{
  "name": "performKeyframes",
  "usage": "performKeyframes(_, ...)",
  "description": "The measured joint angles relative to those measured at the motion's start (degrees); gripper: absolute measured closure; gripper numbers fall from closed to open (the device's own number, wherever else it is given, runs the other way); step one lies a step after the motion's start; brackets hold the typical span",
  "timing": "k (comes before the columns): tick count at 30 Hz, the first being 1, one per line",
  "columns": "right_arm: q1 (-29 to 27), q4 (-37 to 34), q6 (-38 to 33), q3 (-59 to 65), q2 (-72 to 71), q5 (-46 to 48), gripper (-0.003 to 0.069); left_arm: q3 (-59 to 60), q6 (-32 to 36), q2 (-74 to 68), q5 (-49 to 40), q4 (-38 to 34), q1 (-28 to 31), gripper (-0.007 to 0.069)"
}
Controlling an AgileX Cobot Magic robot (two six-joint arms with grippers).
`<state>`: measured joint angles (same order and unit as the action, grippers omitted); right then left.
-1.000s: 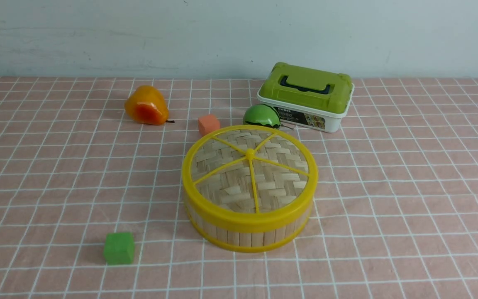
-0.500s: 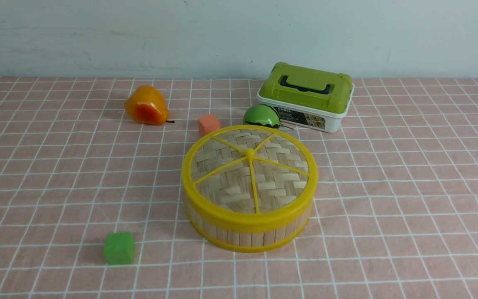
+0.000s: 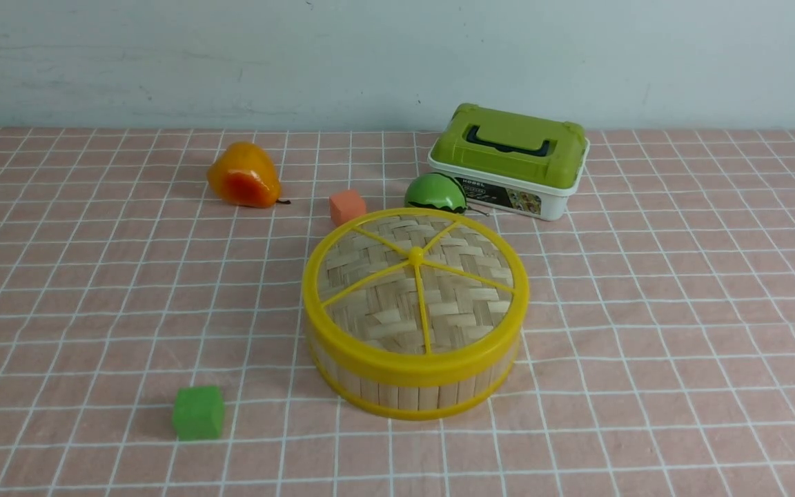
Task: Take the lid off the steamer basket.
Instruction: Use the right arm to lift the lid of the steamer
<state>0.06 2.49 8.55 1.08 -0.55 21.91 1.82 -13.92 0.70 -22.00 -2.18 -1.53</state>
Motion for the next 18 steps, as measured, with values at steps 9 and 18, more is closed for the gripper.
performKeyframes(9, 0.0, -5.51, 0.83, 0.0, 0.0, -0.27, 0.0456, 0.0, 0.0, 0.0, 0.0, 0.0, 0.0, 0.0385)
performKeyframes(18, 0.0, -42.18, 19.76, 0.41, 0.0, -1.72, 0.0456, 0.0, 0.0, 0.0, 0.0, 0.0, 0.0, 0.0385)
